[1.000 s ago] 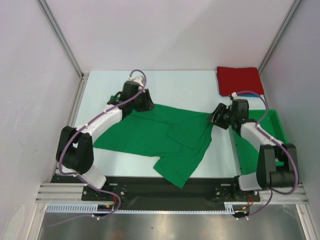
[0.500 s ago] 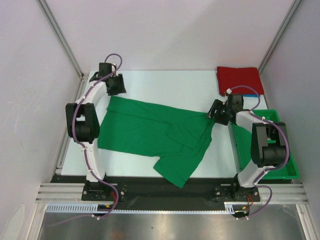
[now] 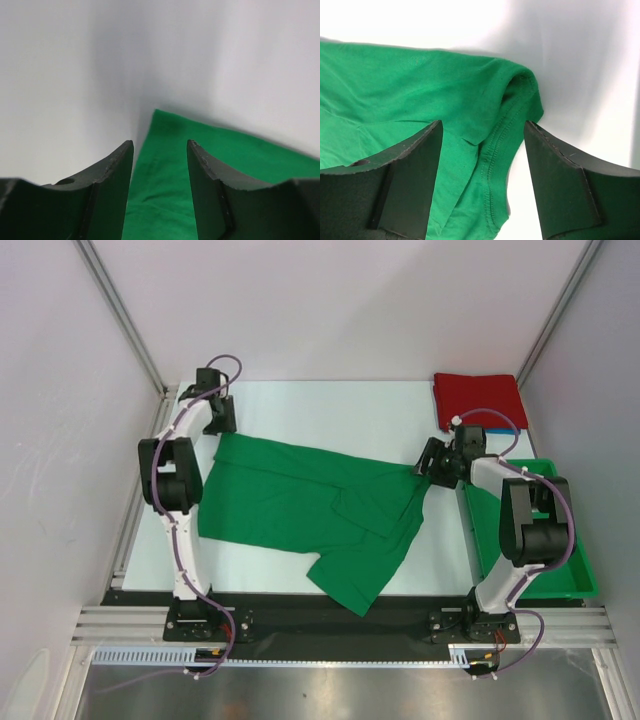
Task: Fold and stack the t-shirts
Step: Fold the tshirt
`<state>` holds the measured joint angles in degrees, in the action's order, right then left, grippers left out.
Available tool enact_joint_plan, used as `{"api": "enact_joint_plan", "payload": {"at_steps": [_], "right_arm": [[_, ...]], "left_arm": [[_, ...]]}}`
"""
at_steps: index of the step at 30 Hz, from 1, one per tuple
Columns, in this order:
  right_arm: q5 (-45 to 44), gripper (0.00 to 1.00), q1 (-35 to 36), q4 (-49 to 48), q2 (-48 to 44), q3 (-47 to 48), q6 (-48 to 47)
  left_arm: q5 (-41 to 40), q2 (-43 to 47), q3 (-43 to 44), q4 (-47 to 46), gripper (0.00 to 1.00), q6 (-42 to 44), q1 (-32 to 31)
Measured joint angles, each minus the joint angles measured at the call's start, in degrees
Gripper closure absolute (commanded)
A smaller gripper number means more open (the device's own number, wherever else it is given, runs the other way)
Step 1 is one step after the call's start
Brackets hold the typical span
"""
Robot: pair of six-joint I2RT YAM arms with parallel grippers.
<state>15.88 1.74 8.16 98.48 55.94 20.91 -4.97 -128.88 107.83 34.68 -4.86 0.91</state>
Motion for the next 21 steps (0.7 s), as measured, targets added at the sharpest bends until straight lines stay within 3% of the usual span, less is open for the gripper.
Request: {"api": "enact_joint_plan", "payload": {"at_steps": [15, 21], "right_arm": [[0.0, 0.29, -0.1, 0.0, 0.8, 0.0, -0.2], [-0.1, 0.28, -0.1, 0.0, 0.8, 0.0, -0.1]], "left_arm": [[2.5, -5.3, 4.0, -0.8, 0.47, -0.2, 1.8], [3.5, -6.2, 4.2, -0.6, 0.55, -0.4, 1.9]]}}
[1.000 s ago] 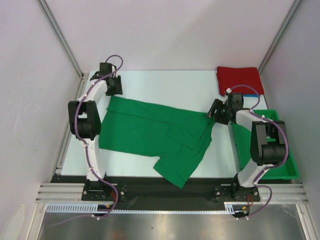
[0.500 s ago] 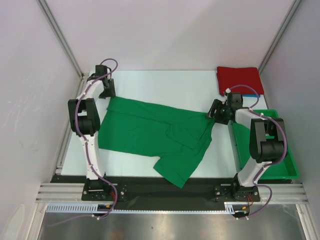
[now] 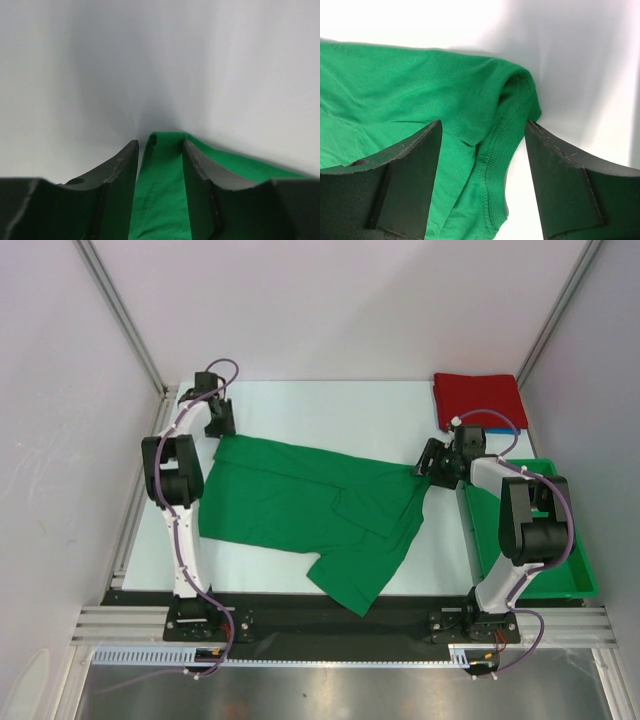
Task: Fold and stack the t-shirts
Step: Fold the tshirt
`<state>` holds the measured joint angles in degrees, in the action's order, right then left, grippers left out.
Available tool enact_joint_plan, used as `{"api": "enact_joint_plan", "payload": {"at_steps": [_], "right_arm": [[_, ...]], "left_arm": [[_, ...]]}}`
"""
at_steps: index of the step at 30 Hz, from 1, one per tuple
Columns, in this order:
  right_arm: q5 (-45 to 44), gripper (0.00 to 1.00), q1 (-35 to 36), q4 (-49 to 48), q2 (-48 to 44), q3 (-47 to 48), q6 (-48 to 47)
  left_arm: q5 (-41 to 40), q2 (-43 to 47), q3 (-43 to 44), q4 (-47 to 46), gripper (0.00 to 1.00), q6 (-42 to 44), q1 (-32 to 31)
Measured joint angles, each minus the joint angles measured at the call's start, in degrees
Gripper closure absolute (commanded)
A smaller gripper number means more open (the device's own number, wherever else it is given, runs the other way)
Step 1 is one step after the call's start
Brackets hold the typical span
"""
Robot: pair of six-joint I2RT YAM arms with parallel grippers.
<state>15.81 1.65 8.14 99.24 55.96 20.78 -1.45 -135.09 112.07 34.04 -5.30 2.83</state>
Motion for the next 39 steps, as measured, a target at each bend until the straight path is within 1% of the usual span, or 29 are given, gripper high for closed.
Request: {"api": "enact_joint_plan", "payload": {"at_steps": [1, 7, 9, 10, 12, 16, 17, 19, 20, 22, 23, 24, 27, 32, 35, 39], "right_arm": [[-0.2, 0.28, 0.0, 0.0, 0.0, 0.0, 0.0], [-2.0, 0.27, 0.0, 0.3, 0.0, 0.1, 0.1], [-2.8, 0.27, 0.1, 0.7, 0.1, 0.5, 0.0], [-3.0, 0.27, 0.1, 0.6, 0.3, 0.8, 0.0], [-3.4, 0.29, 0.1, 0.5, 1.2, 1.5, 0.0], [-4.0, 0.34, 0.5, 0.0, 3.7, 3.6, -0.1], [-4.1, 0.42, 0.7, -0.2, 4.3, 4.2, -0.1], [-4.6, 0.49, 1.2, -0.5, 5.4, 5.1, -0.2], [-4.7, 0.62, 1.4, -0.9, 6.0, 5.6, -0.1], [-4.9, 0.74, 1.7, -1.1, 7.0, 6.2, -0.3], [-4.8, 0.91, 1.8, -1.3, 7.6, 6.5, -0.1], [-4.9, 0.99, 2.0, -1.3, 8.0, 7.0, -0.2], [-5.4, 1.0, 2.5, -1.1, 9.8, 9.0, 0.2], [-7.9, 1.0, 3.1, 0.5, 13.0, 14.5, 0.2], [-8.5, 1.0, 3.1, 1.8, 16.4, 20.5, 0.1], [-9.0, 1.0, 3.1, 3.1, 21.4, 30.1, -0.5]], "left_arm": [[0.2, -0.3, 0.0, 0.0, 0.61, -0.2, 0.0], [1.8, -0.7, 0.3, -0.1, 0.82, -1.2, 0.5], [2.5, -0.7, 0.4, -0.1, 0.83, -1.8, 0.6], [2.8, -0.7, 0.4, -0.1, 0.86, -1.9, 0.7], [3.4, -0.7, 0.4, -0.1, 0.87, -2.3, 1.0], [4.2, -0.7, 0.4, -0.1, 0.93, -2.8, 1.4], [4.3, -0.7, 0.4, -0.1, 0.94, -2.9, 1.5], [4.6, -0.7, 0.4, -0.1, 1.0, -3.3, 1.7], [4.7, -0.7, 0.4, -0.1, 1.0, -3.4, 1.7], [4.8, -0.7, 0.4, -0.1, 1.0, -3.7, 2.0], [4.9, -0.7, 0.4, -0.1, 1.0, -3.8, 2.2], [5.0, -0.7, 0.3, -0.2, 1.0, -3.9, 2.4], [5.7, -0.7, -0.1, -0.9, 1.0, -5.0, 3.3], [7.7, 0.9, -3.9, -5.0, 1.0, -8.1, 5.3], [9.5, 1.6, -6.1, -8.2, 1.0, -10.0, 7.0], [11.3, 1.7, -6.7, -10.2, 1.0, -11.9, 9.0]]}}
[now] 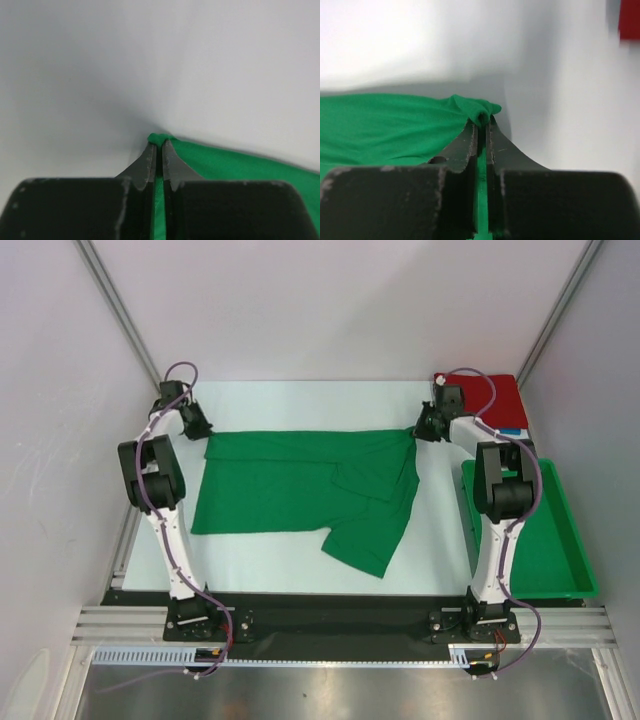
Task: Fold and stack the t-shirts
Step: Fold the tshirt
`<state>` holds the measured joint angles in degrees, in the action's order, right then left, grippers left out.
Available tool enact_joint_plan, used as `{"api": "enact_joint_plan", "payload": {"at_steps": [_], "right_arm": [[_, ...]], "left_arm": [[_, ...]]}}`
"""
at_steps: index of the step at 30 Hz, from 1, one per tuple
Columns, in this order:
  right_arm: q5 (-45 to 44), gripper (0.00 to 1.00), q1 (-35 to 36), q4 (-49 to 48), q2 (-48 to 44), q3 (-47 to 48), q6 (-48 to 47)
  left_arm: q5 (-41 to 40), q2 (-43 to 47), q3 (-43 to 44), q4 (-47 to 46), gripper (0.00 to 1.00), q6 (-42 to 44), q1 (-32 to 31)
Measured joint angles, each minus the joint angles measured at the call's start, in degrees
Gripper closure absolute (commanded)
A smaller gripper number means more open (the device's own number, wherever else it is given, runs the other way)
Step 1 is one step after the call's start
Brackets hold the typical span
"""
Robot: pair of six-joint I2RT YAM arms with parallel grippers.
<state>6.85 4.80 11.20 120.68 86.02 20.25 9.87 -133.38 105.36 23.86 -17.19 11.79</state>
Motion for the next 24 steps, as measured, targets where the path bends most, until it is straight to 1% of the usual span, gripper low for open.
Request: {"api": "enact_joint_plan", "payload": {"at_steps": [1, 3, 4, 5, 6, 7, 8, 9, 10, 12, 13, 14, 17, 20, 21, 22, 24], "right_arm": [[0.0, 1.0, 0.0, 0.2, 0.9, 1.6, -0.2], [0.1, 0.96, 0.0, 0.7, 3.0, 4.9, -0.9], [0.1, 0.91, 0.0, 1.2, 4.3, 6.9, -1.3], [0.0, 0.88, 0.0, 1.6, 5.5, 8.7, -1.6], [0.0, 0.84, 0.0, 1.9, 6.4, 10.0, -1.9], [0.0, 0.79, 0.0, 2.8, 7.6, 11.8, -2.4], [-0.3, 0.68, 0.0, 3.6, 9.0, 13.8, -2.8], [-0.7, 0.64, 0.0, 4.2, 9.9, 15.1, -3.1], [-1.5, 0.54, 0.0, 5.1, 10.3, 16.1, -3.7], [-3.1, 0.43, -0.1, 6.7, 10.5, 17.0, -4.1], [-4.2, 0.38, -0.2, 7.7, 10.4, 17.6, -4.3], [-5.7, 0.31, -0.3, 8.3, 10.4, 18.0, -4.6], [-10.9, 0.22, 0.0, 11.6, 8.9, 18.0, -4.7], [-15.6, 0.17, 0.8, 14.6, 4.6, 15.5, -4.2], [-17.0, 0.16, 1.4, 15.4, 2.4, 14.1, -3.9], [-18.2, 0.13, 2.1, 16.1, 0.0, 12.5, -3.6], [-20.1, 0.12, 4.0, 18.0, -5.7, 9.2, -2.6]], "left_arm": [[0.2, 0.0, 0.0, -0.1, 1.0, -0.5, 0.3], [1.1, -0.1, 0.0, -0.5, 0.98, -1.4, 0.7], [1.3, -0.1, 0.0, -0.7, 0.94, -1.9, 0.7], [1.4, -0.2, 0.0, -0.9, 0.89, -2.3, 0.8], [1.6, -0.2, 0.0, -1.0, 0.8, -2.5, 0.8], [1.7, -0.3, 0.0, -1.0, 0.75, -2.9, 0.8], [1.7, -0.3, 0.0, -1.0, 0.7, -3.3, 0.8], [1.2, -0.3, 0.0, -1.1, 0.59, -3.5, 0.8], [0.7, -0.2, 0.0, -1.1, 0.53, -3.9, 0.8], [-1.5, 0.2, 0.2, -0.9, 0.45, -3.8, 0.7], [-3.0, 0.5, 0.2, -0.5, 0.44, -3.7, 0.8], [-4.2, 0.9, 0.2, 0.2, 0.44, -3.7, 0.8], [-8.5, 4.7, -2.5, 1.3, 0.43, -4.0, 0.9], [-13.2, 14.7, -11.6, 1.7, 0.43, -6.5, 0.7], [-14.8, 18.8, -15.1, 2.2, 0.43, -7.6, 0.5], [-16.4, 23.1, -18.8, 2.0, 0.43, -8.8, 0.2], [-19.0, 30.8, -24.9, 2.3, 0.43, -11.5, -0.6]]}}
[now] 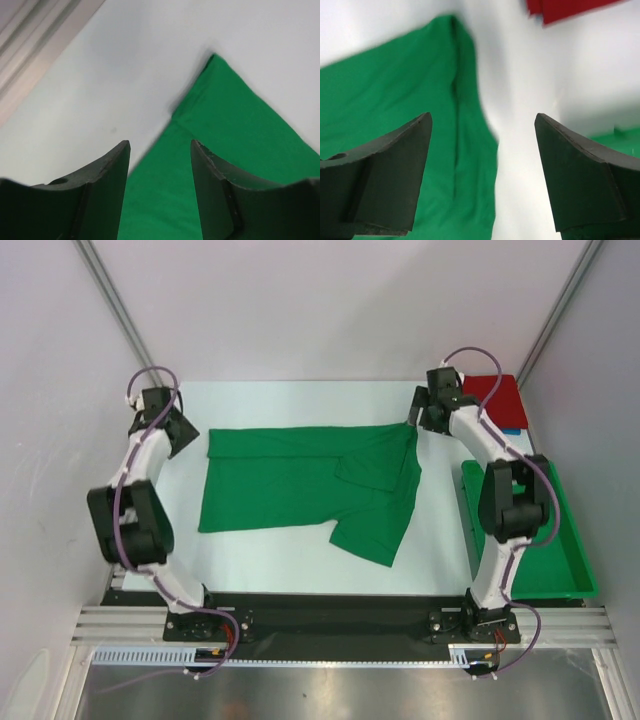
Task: Fold and stack the t-shirts
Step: Fold the tshirt
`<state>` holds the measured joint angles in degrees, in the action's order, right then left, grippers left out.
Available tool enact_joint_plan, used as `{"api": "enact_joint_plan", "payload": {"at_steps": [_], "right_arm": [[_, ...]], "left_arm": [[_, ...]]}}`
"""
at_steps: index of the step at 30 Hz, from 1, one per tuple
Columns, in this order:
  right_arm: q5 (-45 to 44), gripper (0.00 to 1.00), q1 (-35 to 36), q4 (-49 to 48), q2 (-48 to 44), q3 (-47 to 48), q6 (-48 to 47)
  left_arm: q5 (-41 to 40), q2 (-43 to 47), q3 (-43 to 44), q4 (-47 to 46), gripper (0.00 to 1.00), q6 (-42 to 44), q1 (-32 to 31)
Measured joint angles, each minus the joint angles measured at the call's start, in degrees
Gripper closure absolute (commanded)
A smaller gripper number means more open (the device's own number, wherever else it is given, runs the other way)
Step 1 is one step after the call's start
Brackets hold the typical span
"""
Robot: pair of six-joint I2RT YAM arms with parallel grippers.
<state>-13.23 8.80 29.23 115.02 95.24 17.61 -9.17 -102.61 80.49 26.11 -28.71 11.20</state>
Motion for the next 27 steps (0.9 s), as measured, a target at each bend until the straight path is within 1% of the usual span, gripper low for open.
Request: {"api": "enact_joint_plan", "payload": {"at_steps": [4, 6, 8, 10, 14, 18, 22, 27], "right_arm": [[-0.4, 0.09, 4.8, 0.5, -11.8, -8.8, 1.8], [0.5, 0.09, 7.1, 0.3, -16.7, -13.8, 2.3], [2.2, 0.09, 10.0, -0.4, -21.7, -20.7, 2.9], [4.5, 0.09, 12.6, -0.7, -25.8, -27.1, 3.7], [7.3, 0.08, 16.9, -0.3, -31.0, -35.0, 5.0], [8.1, 0.08, 21.2, -0.6, -34.5, -37.6, 5.4], [8.8, 0.08, 24.8, -1.6, -36.8, -38.3, 5.5], [9.4, 0.07, 25.6, -2.6, -38.2, -41.5, 5.8]], "left_arm": [[-1.0, 10.3, -10.1, 0.5, 0.45, -5.4, -1.7], [-0.6, 13.8, -16.1, 1.0, 0.46, -7.8, -2.2], [-0.1, 16.7, -22.3, 2.0, 0.47, -10.0, -2.3], [0.5, 19.6, -28.7, 3.0, 0.49, -12.0, -2.3], [0.8, 25.9, -38.2, 5.6, 0.51, -15.7, -2.3], [-0.2, 30.1, -41.8, 6.8, 0.5, -17.9, -2.3], [-1.9, 30.6, -42.1, 6.8, 0.5, -19.4, -2.3], [-4.1, 29.8, -42.1, 6.6, 0.51, -20.3, -2.3]]}}
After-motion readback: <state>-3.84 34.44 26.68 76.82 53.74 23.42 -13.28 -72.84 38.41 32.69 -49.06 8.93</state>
